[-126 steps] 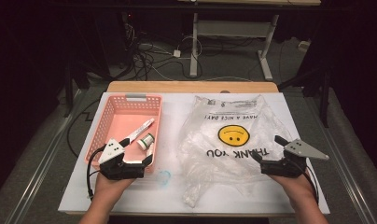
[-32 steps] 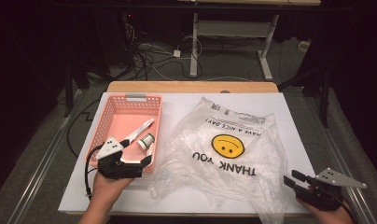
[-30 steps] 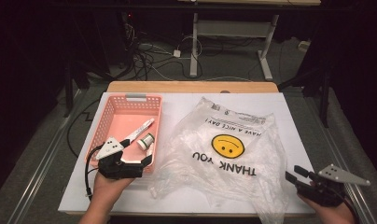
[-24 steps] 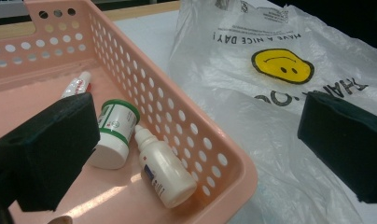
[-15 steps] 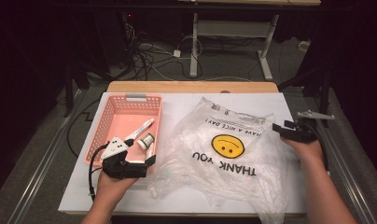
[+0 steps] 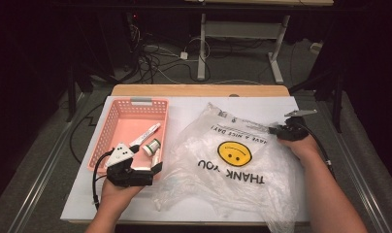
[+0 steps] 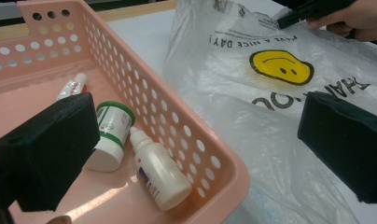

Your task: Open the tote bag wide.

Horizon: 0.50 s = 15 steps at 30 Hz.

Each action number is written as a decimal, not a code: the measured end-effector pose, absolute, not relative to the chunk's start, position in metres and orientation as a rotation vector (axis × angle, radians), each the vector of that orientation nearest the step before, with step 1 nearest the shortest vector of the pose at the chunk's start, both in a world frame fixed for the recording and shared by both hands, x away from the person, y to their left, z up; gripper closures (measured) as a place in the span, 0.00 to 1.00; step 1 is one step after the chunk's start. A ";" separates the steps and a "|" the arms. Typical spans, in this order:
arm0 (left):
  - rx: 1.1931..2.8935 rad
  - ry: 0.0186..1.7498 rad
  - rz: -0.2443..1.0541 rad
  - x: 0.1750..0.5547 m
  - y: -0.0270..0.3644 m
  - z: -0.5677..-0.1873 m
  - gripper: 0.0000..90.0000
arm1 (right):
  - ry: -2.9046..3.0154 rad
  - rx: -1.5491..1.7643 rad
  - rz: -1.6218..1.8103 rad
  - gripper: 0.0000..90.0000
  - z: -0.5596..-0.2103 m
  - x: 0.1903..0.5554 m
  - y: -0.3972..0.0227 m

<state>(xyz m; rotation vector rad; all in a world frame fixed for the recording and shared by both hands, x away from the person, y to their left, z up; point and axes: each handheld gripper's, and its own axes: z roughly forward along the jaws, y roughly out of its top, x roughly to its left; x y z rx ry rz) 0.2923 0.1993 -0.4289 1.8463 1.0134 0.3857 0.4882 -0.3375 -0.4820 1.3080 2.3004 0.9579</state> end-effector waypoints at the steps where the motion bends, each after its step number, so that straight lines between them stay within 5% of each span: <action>1: 1.846 1.012 0.387 0.292 0.198 -0.429 0.00 | 2.305 1.320 0.952 0.97 -0.481 0.487 -0.337; 15: 1.859 0.970 0.400 0.299 0.196 -0.424 0.00 | 1.846 1.624 0.880 1.00 -0.468 0.510 -0.406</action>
